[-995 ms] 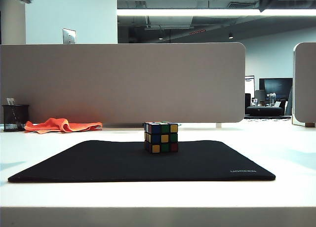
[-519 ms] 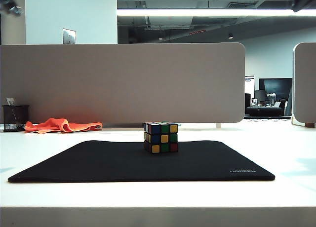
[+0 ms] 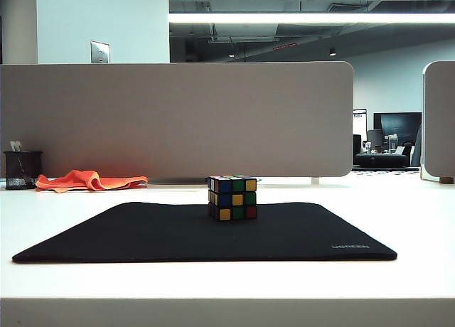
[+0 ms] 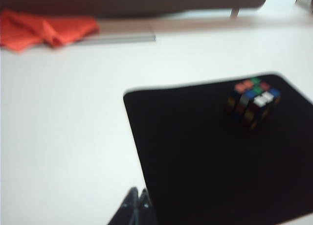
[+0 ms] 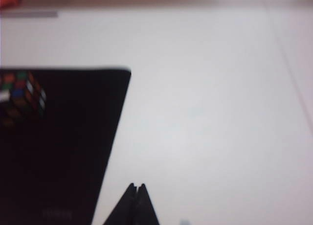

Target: Pick up the cube on the right side of the mouse pad, then place it in the center of the mouse pad.

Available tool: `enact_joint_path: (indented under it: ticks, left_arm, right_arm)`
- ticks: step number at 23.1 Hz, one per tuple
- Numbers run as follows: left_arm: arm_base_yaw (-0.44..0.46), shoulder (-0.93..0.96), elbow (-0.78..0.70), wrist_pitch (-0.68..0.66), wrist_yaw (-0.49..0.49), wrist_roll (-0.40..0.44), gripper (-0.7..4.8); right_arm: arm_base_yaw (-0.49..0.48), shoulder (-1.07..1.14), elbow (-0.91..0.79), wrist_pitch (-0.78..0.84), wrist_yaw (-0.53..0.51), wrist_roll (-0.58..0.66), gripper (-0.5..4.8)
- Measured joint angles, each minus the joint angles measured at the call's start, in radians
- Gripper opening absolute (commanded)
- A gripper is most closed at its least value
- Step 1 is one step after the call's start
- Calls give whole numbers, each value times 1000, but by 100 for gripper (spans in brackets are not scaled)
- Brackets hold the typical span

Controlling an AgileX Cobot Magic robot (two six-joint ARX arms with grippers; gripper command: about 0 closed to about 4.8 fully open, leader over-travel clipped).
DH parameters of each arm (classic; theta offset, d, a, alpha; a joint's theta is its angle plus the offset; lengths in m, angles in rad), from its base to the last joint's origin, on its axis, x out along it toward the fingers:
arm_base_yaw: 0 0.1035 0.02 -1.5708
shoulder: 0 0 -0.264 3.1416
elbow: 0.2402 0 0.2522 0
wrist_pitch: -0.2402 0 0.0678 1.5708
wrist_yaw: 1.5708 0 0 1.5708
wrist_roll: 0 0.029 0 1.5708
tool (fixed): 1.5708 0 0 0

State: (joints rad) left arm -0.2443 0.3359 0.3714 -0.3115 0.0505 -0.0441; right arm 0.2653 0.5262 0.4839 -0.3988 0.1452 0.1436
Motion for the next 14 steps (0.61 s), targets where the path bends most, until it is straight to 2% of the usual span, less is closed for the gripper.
enact_joint_path:
  ticks: [3,6,14]
  left_arm:
    - [-2,3,-61,50,-3,-60,-6]
    - [-2,2,-169,172,-18,-61,-6]
    - [-2,-9,-226,366,-25,-61,-6]
  right_arm:
    - [0,3,-41,-36,-73,18,1]
    - [1,-40,-156,129,-40,16,1]
    - [1,-282,-310,294,-36,11,0]
